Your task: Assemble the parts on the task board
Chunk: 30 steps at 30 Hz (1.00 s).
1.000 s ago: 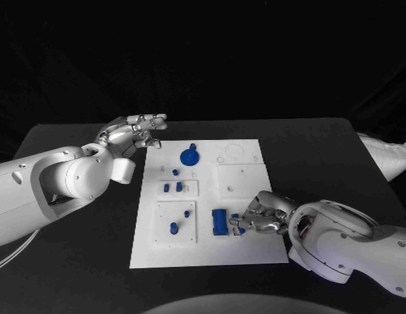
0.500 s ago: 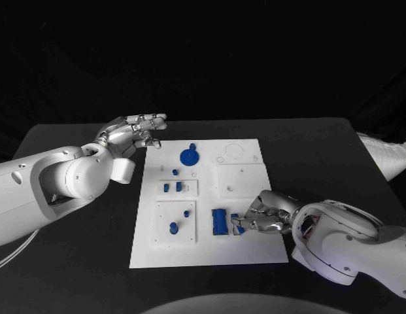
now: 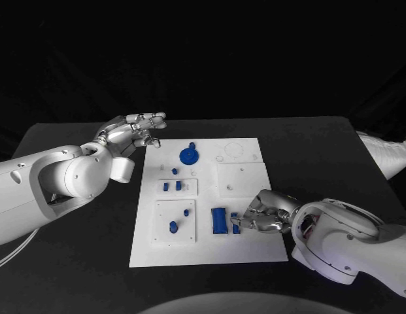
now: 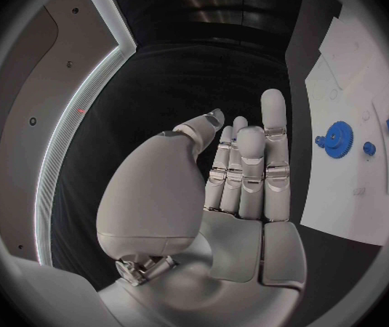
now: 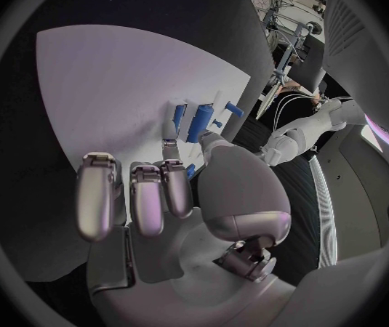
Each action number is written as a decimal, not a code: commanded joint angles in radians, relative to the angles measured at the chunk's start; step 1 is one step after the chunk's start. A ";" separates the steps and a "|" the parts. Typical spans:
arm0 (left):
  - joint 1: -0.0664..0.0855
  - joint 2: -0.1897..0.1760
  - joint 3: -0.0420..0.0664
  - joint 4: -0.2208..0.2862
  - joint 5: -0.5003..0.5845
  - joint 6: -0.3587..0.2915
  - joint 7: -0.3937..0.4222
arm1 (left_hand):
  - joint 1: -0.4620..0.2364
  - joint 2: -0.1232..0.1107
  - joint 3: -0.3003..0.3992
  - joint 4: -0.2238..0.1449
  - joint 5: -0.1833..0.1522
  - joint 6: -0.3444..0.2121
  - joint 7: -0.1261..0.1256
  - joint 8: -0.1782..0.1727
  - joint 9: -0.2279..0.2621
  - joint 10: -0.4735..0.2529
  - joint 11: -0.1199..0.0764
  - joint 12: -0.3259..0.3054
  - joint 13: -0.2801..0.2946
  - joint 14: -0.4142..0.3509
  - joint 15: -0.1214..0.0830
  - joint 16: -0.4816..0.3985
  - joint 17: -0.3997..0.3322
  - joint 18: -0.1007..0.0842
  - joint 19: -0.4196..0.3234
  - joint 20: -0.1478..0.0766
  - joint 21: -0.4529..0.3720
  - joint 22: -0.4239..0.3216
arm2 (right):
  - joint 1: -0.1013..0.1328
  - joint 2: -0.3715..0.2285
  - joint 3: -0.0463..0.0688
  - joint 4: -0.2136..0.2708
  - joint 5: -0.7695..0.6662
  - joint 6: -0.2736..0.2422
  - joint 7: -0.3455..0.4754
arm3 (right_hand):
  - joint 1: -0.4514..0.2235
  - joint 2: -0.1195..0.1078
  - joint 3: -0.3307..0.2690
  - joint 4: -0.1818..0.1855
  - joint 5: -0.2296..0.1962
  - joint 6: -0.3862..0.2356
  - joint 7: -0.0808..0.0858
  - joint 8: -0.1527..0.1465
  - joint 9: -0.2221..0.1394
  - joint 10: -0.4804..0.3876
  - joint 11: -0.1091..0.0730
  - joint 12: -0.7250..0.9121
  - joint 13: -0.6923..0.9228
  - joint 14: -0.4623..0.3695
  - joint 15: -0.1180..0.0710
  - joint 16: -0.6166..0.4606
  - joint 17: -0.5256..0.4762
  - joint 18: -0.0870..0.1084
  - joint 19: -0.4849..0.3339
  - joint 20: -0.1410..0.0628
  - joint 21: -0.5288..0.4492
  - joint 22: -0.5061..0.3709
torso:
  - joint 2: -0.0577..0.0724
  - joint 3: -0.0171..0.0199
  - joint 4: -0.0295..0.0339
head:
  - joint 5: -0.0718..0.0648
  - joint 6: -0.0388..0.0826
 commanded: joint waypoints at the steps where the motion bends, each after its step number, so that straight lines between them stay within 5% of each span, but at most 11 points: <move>1: 0.000 0.002 0.000 0.000 0.002 0.019 0.006 | 0.000 0.009 -0.008 0.000 0.003 -0.008 -0.001 0.004 0.000 -0.008 0.000 0.003 0.001 -0.009 0.000 -0.006 -0.001 0.010 -0.001 0.003 -0.005 -0.001 | -0.001 0.001 0.000 0.003 -0.006 0.024 0.018 | 0.000 0.008 -0.007 0.000 0.004 0.010 -0.001 0.005 0.001 0.070 -0.005 0.003 0.202 0.097 -0.006 0.007 0.235 -0.007 0.019 -0.007 0.003 0.001 | 0.000 -0.0002 0.0003 | -0.002 -0.002; 16: 0.000 0.001 0.000 0.000 0.002 0.019 0.007 | 0.000 0.009 -0.008 0.000 0.003 -0.008 -0.001 0.004 0.000 -0.008 0.000 0.003 0.001 -0.009 0.000 -0.006 -0.001 0.010 -0.001 0.003 -0.005 -0.001 | -0.001 -0.008 0.001 -0.012 -0.008 -0.004 0.041 | 0.048 0.010 -0.027 -0.018 -0.003 0.007 -0.001 0.002 0.001 0.066 -0.006 -0.008 0.197 0.096 -0.007 0.004 0.230 -0.005 0.016 -0.009 -0.001 -0.004 | -0.002 -0.0006 -0.0011 | -0.004 0.002; 21: -0.002 0.005 -0.002 -0.005 0.002 0.019 0.012 | -0.004 0.009 -0.013 0.001 0.003 -0.010 0.000 0.005 0.000 -0.013 0.001 0.007 0.002 -0.015 0.001 -0.009 -0.008 0.010 -0.004 0.004 -0.008 -0.003 | 0.014 -0.014 0.004 -0.049 0.096 -0.099 0.202 | 0.125 -0.006 -0.041 -0.058 -0.007 -0.049 0.021 -0.031 -0.011 0.039 0.011 -0.082 0.161 0.086 0.005 -0.024 0.186 0.006 -0.007 -0.001 -0.043 -0.070 | -0.008 -0.0019 0.0007 | -0.010 0.018; 26: -0.010 0.024 -0.003 -0.043 0.002 0.019 0.021 | -0.014 0.005 -0.024 0.007 0.003 -0.013 0.001 0.007 0.000 -0.024 0.003 0.009 0.000 -0.054 0.006 -0.051 -0.077 0.009 -0.020 0.007 -0.020 -0.009 | 0.066 -0.005 0.005 -0.148 0.429 -0.143 0.528 | 0.241 0.004 -0.032 -0.124 -0.048 -0.120 0.056 -0.064 -0.033 -0.073 0.042 -0.336 0.029 0.051 0.030 -0.118 0.057 0.039 -0.075 0.023 -0.168 -0.248 | -0.027 -0.0061 0.0044 | -0.015 0.043; 30: -0.018 0.051 -0.003 -0.096 0.013 0.015 0.032 | -0.018 0.010 -0.039 0.013 0.004 -0.015 0.005 0.016 -0.001 -0.042 0.010 -0.003 -0.015 -0.129 0.014 -0.161 -0.164 0.011 -0.087 0.017 -0.079 -0.042 | 0.108 0.028 0.006 -0.249 0.682 -0.128 0.727 | 0.310 0.015 -0.008 -0.166 -0.125 -0.167 0.080 -0.064 -0.055 -0.292 0.060 -0.840 -0.275 -0.055 0.048 -0.416 -0.269 0.106 -0.233 0.042 -0.492 -0.650 | -0.054 -0.0135 0.0040 | -0.025 0.068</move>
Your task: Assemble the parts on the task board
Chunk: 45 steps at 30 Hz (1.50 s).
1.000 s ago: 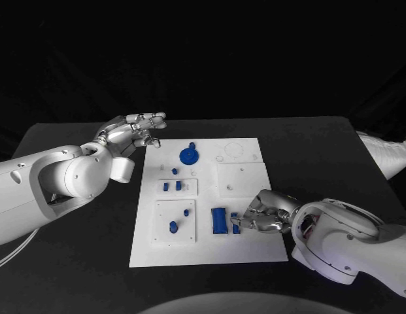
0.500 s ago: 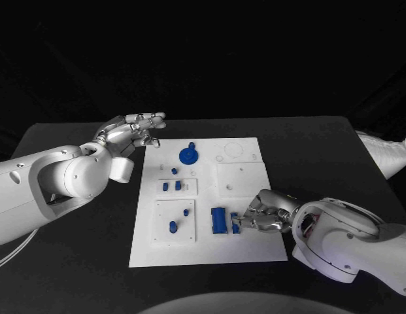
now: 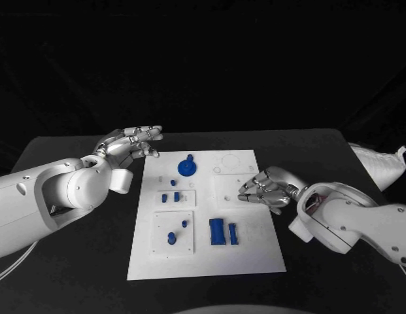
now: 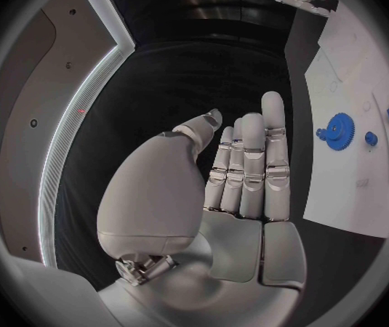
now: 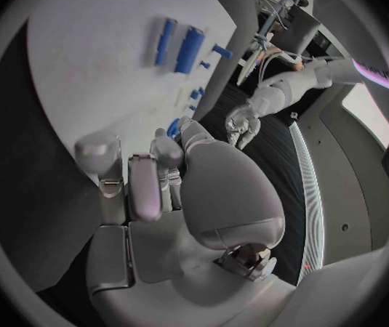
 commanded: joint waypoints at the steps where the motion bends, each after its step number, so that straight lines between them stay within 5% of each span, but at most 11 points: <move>1: -0.005 0.027 0.001 -0.047 0.018 0.012 0.032 | -0.005 0.001 -0.013 0.002 0.003 -0.007 0.002 0.006 -0.001 -0.004 0.001 -0.017 -0.014 -0.024 0.002 -0.083 -0.049 0.011 -0.039 0.007 -0.044 -0.029 | 0.029 0.032 0.000 -0.083 0.424 -0.021 0.368 | 0.032 0.004 0.017 -0.019 -0.040 -0.006 0.011 0.000 -0.010 -0.102 0.003 -0.233 -0.163 -0.073 0.008 -0.240 -0.231 0.031 -0.076 0.008 -0.187 -0.202 | -0.033 -0.0092 0.0006 | -0.008 0.025; 19: -0.038 0.211 0.005 -0.284 0.101 -0.071 0.120 | 0.002 0.024 -0.102 0.029 -0.002 -0.038 -0.041 -0.059 -0.003 -0.027 0.088 -0.271 -0.060 -0.192 0.144 -0.777 -0.373 0.014 -0.434 0.165 -0.416 -0.344 | 0.069 0.270 0.035 -0.513 0.831 0.137 0.589 | 0.043 -0.012 0.146 -0.092 -0.111 -0.077 0.061 -0.005 -0.147 -0.162 0.112 -0.685 -0.956 -0.353 0.161 -1.137 -0.918 0.030 -0.248 0.169 -0.825 -0.619 | -0.086 -0.0102 0.0043 | -0.003 0.139; 20: -0.037 0.203 0.003 -0.274 0.066 -0.036 0.071 | -0.401 0.058 -0.197 -0.038 -0.031 -0.339 -0.077 -0.123 -0.068 -0.341 0.028 -0.351 -0.122 -0.482 0.095 -0.830 -0.406 -0.051 -0.669 0.083 -0.481 -0.422 | 0.069 0.262 0.033 -0.498 0.747 0.070 0.517 | -0.363 0.027 0.080 -0.130 -0.159 -0.360 0.005 -0.069 -0.181 -0.488 0.067 -0.749 -0.996 -0.683 0.127 -1.220 -0.974 -0.031 -0.562 0.103 -0.870 -0.645 | -0.083 -0.0143 0.0040 | -0.009 0.127; 30: -0.065 0.184 0.015 -0.203 0.021 -0.147 0.098 | -0.687 0.159 -0.269 -0.038 -0.103 -0.551 -0.169 -0.123 -0.068 -0.564 -0.007 -0.351 -0.122 -0.687 0.063 -0.877 -0.494 -0.073 -0.843 0.024 -0.481 -0.483 | 0.061 0.261 0.019 -0.428 0.805 -0.041 0.562 | -0.662 0.027 0.034 -0.130 -0.192 -0.568 -0.033 -0.069 -0.267 -0.715 0.036 -0.749 -1.042 -0.910 0.044 -1.220 -1.029 -0.059 -0.776 0.055 -0.913 -0.719 | -0.128 0.0131 0.0033 | 0.039 0.156; 32: -0.077 0.177 0.020 -0.174 0.002 -0.192 0.110 | -0.731 0.159 -0.280 -0.038 -0.103 -0.584 -0.169 -0.123 -0.068 -0.598 -0.013 -0.351 -0.122 -0.718 0.058 -0.883 -0.494 -0.073 -0.870 0.015 -0.481 -0.492 | 0.058 0.261 0.013 -0.400 0.829 -0.086 0.580 | -0.706 0.027 0.027 -0.130 -0.197 -0.599 -0.039 -0.069 -0.267 -0.750 -0.036 -0.749 -1.115 -0.946 0.044 -1.220 -1.035 -0.059 -0.810 0.047 -0.918 -0.719 | -0.136 0.0176 0.0031 | 0.047 0.160; 33: -0.083 0.172 0.023 -0.157 -0.009 -0.217 0.116 | -0.755 0.159 -0.286 -0.038 -0.103 -0.601 -0.169 -0.123 -0.068 -0.616 -0.017 -0.351 -0.122 -0.735 -0.014 -0.887 -0.494 -0.079 -0.883 0.010 -0.481 -0.497 | 0.057 0.260 0.010 -0.384 0.842 -0.112 0.591 | -0.730 0.027 0.023 -0.130 -0.270 -0.616 -0.042 -0.069 -0.267 -0.769 -0.036 -0.749 -1.115 -0.965 0.044 -1.220 -1.039 -0.060 -0.828 0.044 -0.921 -0.719 | -0.138 0.0190 0.0031 | 0.049 0.162; 35: -0.102 0.160 0.031 -0.111 -0.038 -0.290 0.134 | -0.806 0.159 -0.298 -0.038 -0.103 -0.639 -0.169 -0.123 -0.068 -0.656 -0.024 -0.351 -0.122 -0.772 -0.014 -0.894 -0.494 -0.084 -0.914 0.000 -0.481 -0.507 | 0.052 0.260 0.001 -0.341 0.878 -0.181 0.619 | -0.783 0.027 0.015 -0.130 -0.270 -0.653 -0.050 -0.069 -0.267 -0.810 -0.036 -0.749 -1.115 -1.007 0.044 -1.220 -1.046 -0.070 -0.868 0.035 -0.992 -0.719 | -0.140 0.0202 0.0031 | 0.051 0.163; 36: -0.110 0.154 0.034 -0.090 -0.052 -0.322 0.142 | -0.828 0.159 -0.303 -0.038 -0.103 -0.656 -0.169 -0.123 -0.068 -0.673 -0.027 -0.351 -0.122 -0.788 -0.014 -0.897 -0.494 -0.084 -0.927 -0.005 -0.481 -0.512 | 0.050 0.260 -0.002 -0.324 0.892 -0.207 0.630 | -0.805 0.027 0.011 -0.130 -0.270 -0.668 -0.122 -0.069 -0.267 -0.828 -0.036 -0.749 -1.115 -1.025 0.044 -1.220 -1.050 -0.070 -0.885 0.031 -0.992 -0.719 | -0.140 0.0202 0.0031 | 0.051 0.163; 37: -0.117 0.149 0.037 -0.071 -0.064 -0.351 0.150 | -0.849 0.159 -0.308 -0.038 -0.103 -0.671 -0.169 -0.123 -0.068 -0.690 -0.098 -0.351 -0.122 -0.803 -0.014 -0.900 -0.494 -0.090 -0.940 -0.009 -0.481 -0.516 | 0.049 0.259 -0.006 -0.309 0.905 -0.231 0.639 | -0.827 0.027 0.008 -0.130 -0.270 -0.683 -0.122 -0.069 -0.267 -0.845 -0.036 -0.749 -1.115 -1.042 0.044 -1.220 -1.053 -0.070 -0.901 0.028 -0.992 -0.719 | -0.140 0.0202 0.0031 | 0.051 0.163; 43: -0.152 0.126 0.052 0.017 -0.120 -0.488 0.184 | -0.960 0.159 -0.335 -0.038 -0.103 -0.754 -0.169 -0.123 -0.068 -0.776 -0.098 -0.351 -0.122 -0.883 -0.014 -0.971 -0.494 -0.171 -1.006 -0.032 -0.481 -0.539 | 0.042 0.259 -0.019 -0.244 0.959 -0.334 0.681 | -0.939 0.027 -0.073 -0.130 -0.270 -0.762 -0.122 -0.069 -0.267 -0.933 -0.036 -0.749 -1.115 -1.132 0.044 -1.220 -1.125 -0.083 -0.986 -0.054 -0.992 -0.719 | -0.140 0.0202 0.0031 | 0.051 0.163; 45: -0.159 0.122 0.055 0.033 -0.130 -0.514 0.190 | -0.990 0.159 -0.342 -0.038 -0.103 -0.776 -0.169 -0.123 -0.068 -0.799 -0.098 -0.351 -0.122 -0.904 -0.014 -0.971 -0.494 -0.171 -1.023 -0.038 -0.481 -0.545 | 0.041 0.258 -0.021 -0.235 0.966 -0.349 0.687 | -0.969 0.027 -0.073 -0.130 -0.270 -0.783 -0.122 -0.069 -0.267 -0.958 -0.036 -0.749 -1.115 -1.156 0.044 -1.220 -1.125 -0.156 -1.009 -0.054 -0.992 -0.719 | -0.140 0.0202 0.0031 | 0.051 0.163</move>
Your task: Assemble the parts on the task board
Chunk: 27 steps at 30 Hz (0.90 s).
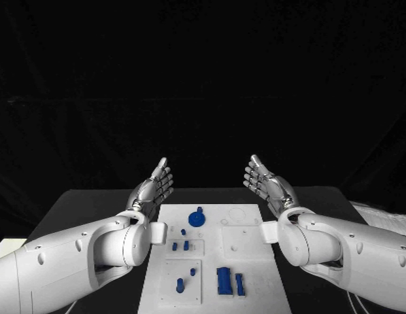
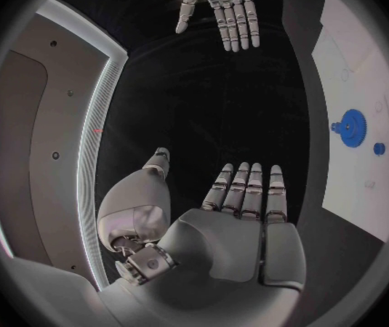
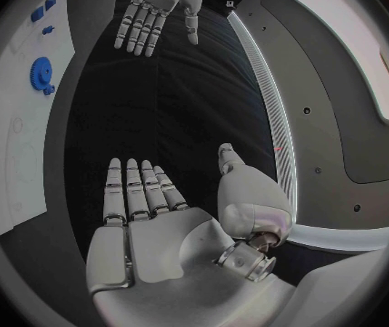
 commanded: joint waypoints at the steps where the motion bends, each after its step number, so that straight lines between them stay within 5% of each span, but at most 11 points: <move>1: -0.008 -0.006 0.004 0.025 -0.077 -0.147 0.061 | -0.160 0.008 -0.038 -0.002 -0.006 -0.119 -0.006 -0.007 -0.003 -0.124 -0.029 -0.006 -0.002 -0.114 -0.015 -0.034 -0.005 -0.077 -0.095 -0.102 -0.006 -0.101 | -0.002 -0.001 -0.001 0.015 0.063 -0.111 0.067 | -0.162 0.000 -0.065 0.000 -0.019 -0.113 -0.027 -0.007 -0.005 -0.127 -0.011 -0.007 -0.012 -0.129 -0.004 -0.008 -0.036 -0.091 -0.122 -0.058 -0.019 -0.003 | -0.001 0.0008 0.0000 | 0.000 0.000; 5: -0.013 -0.009 0.006 0.038 -0.085 -0.167 0.066 | -0.216 0.008 -0.051 -0.002 -0.006 -0.160 -0.006 -0.007 -0.003 -0.168 -0.029 -0.006 -0.002 -0.155 -0.015 -0.034 -0.005 -0.077 -0.128 -0.102 -0.006 -0.101 | -0.002 -0.001 -0.002 0.017 0.065 -0.115 0.068 | -0.218 0.000 -0.065 0.000 -0.019 -0.152 -0.027 -0.007 -0.005 -0.171 -0.011 -0.007 -0.012 -0.174 -0.004 -0.008 -0.036 -0.091 -0.165 -0.058 -0.019 -0.003 | -0.001 0.0008 0.0000 | 0.000 0.000; 6: -0.013 -0.009 0.006 0.038 -0.085 -0.167 0.066 | -0.228 0.008 -0.121 -0.002 -0.006 -0.169 -0.006 -0.007 -0.003 -0.177 -0.029 -0.006 -0.002 -0.164 -0.015 -0.034 -0.005 -0.077 -0.135 -0.102 -0.006 -0.101 | -0.002 -0.001 -0.002 0.017 0.065 -0.115 0.068 | -0.231 0.000 -0.065 0.000 -0.019 -0.161 -0.027 -0.007 -0.005 -0.181 -0.011 -0.007 -0.012 -0.184 -0.004 -0.008 -0.036 -0.091 -0.174 -0.058 -0.019 -0.003 | -0.001 0.0008 0.0000 | 0.000 0.000; 27: -0.013 -0.009 0.006 0.038 -0.085 -0.167 0.066 | -0.386 0.008 -0.121 -0.002 -0.006 -0.285 -0.006 -0.007 -0.003 -0.300 -0.029 -0.006 -0.002 -0.276 -0.015 -0.034 -0.005 -0.077 -0.225 -0.102 -0.006 -0.101 | -0.002 -0.001 -0.002 0.017 0.065 -0.115 0.068 | -0.390 0.000 -0.065 0.000 -0.019 -0.273 -0.027 -0.007 -0.005 -0.308 -0.011 -0.007 -0.012 -0.311 -0.004 -0.008 -0.036 -0.091 -0.294 -0.058 -0.019 -0.003 | -0.001 0.0008 0.0000 | 0.000 0.000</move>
